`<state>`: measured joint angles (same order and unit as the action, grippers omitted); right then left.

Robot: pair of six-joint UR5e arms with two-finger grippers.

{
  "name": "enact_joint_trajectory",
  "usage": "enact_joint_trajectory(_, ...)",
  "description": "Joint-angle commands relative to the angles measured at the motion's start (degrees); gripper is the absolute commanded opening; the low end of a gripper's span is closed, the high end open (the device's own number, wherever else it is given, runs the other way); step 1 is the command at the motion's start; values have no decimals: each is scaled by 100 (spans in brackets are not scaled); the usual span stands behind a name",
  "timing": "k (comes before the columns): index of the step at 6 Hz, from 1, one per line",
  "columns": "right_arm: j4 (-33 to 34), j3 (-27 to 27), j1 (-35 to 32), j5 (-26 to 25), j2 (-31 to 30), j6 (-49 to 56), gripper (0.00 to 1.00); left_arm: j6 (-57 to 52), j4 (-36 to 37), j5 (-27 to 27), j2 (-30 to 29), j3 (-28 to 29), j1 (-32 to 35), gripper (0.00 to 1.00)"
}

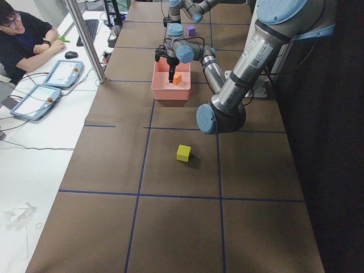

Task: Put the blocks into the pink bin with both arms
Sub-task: 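Carry the pink cube with the right gripper into the bin while the left gripper withdraws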

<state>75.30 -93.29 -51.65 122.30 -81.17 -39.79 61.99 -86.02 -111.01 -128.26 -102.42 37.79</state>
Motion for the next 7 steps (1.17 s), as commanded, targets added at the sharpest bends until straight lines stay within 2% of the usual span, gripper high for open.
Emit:
enact_joint_trajectory(1, 89, -510, 6, 30, 207, -63, 22, -159, 15, -52, 46, -49, 131, 100)
enact_joint_trajectory(2, 325, -776, 6, 39, 477, -255, 22, -900, 93, -296, 325, -276, 436, 100)
enact_joint_trajectory(3, 1267, -1100, 41, 39, 1219, -779, 23, -1691, 85, -769, 902, -609, 996, 100)
enact_joint_trajectory(4, 2103, -1260, 398, 4, 2123, -1655, 23, -2743, 85, -1182, 1430, -804, 1533, 100)
enact_joint_trajectory(5, 2259, -1218, 706, -74, 2680, -2351, 23, -3502, 7, -1308, 1897, -806, 1773, 100)
enact_joint_trajectory(6, 2269, -1105, 1092, -501, 3095, -2958, 24, -3605, 6, -1309, 1945, -806, 1845, 100)
enact_joint_trajectory(7, 2270, -738, 1313, -854, 3447, -3156, 74, -3623, -2, -1309, 2015, -806, 1846, 100)
